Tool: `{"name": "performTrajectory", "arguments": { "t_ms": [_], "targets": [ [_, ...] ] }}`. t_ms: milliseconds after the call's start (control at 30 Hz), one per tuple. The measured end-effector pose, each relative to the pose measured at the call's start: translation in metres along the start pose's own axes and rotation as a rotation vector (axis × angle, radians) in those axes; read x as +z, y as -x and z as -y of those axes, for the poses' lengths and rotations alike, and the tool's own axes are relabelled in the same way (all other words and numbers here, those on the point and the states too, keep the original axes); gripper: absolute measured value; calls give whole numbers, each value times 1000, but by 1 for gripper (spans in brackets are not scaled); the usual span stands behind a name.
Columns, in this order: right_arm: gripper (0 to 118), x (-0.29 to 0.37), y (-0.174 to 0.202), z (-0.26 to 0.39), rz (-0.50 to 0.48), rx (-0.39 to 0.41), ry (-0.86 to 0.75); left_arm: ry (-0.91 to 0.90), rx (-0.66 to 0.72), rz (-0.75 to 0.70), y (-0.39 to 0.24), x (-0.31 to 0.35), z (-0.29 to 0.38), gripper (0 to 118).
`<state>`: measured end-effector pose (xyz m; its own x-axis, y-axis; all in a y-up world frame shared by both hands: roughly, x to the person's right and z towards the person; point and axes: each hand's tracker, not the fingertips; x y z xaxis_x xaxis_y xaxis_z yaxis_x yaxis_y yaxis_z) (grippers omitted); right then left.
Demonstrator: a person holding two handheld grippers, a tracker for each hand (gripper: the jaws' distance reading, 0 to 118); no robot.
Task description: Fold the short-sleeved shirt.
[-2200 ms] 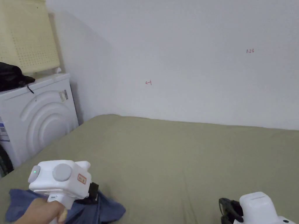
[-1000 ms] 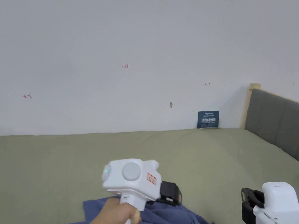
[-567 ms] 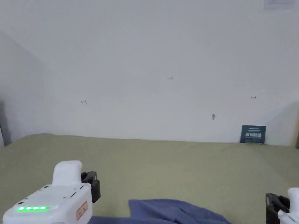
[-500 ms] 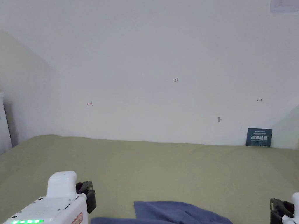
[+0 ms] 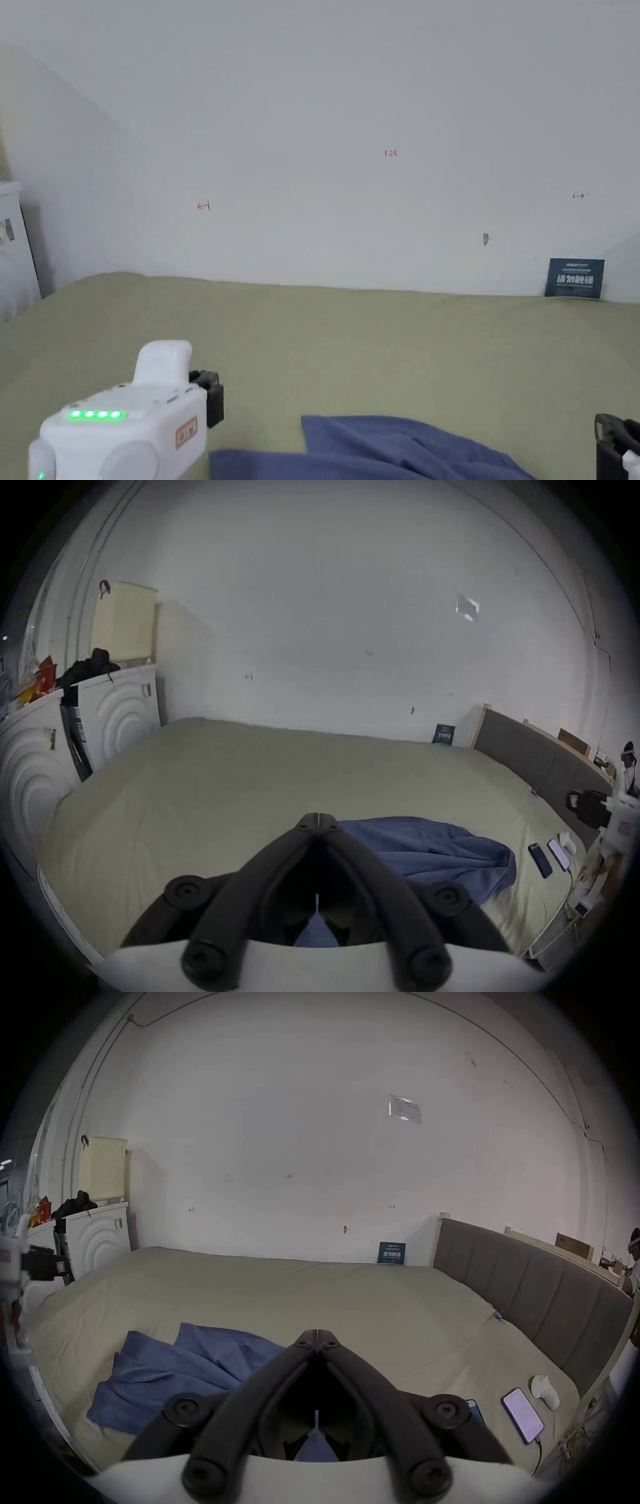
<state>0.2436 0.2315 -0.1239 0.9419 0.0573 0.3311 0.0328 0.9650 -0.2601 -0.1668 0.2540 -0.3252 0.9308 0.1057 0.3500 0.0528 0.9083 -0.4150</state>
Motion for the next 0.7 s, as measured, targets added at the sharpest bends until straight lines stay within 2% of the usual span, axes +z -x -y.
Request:
{"name": "performTrajectory", "arguments": {
  "t_ms": [133,267,300,333,367,400,433,533,700],
  "targets": [
    [0,-8,-5,2,7,9,7,285,3,23,16,-82,-31,0],
    [0,-22,-8,8,12,21,29,505,-35,37,22,-161,-34,0],
    [0,-26,-8,10,11,28,35,622,-47,84,24,-182,-32,8],
    [0,-30,-9,13,7,33,44,691,-15,87,27,-201,-26,34],
    [0,-34,-9,15,1,37,53,714,12,60,27,-210,-16,86],
    [0,-37,-10,18,-3,41,59,743,27,47,30,-221,-6,114],
    [0,-40,-10,20,-8,45,68,761,51,28,34,-232,4,118],
    [0,-48,-12,27,-25,50,105,776,87,-41,41,-251,24,109],
    [0,-53,-14,38,-29,57,133,868,32,-41,41,-274,56,108]
  ]
}}
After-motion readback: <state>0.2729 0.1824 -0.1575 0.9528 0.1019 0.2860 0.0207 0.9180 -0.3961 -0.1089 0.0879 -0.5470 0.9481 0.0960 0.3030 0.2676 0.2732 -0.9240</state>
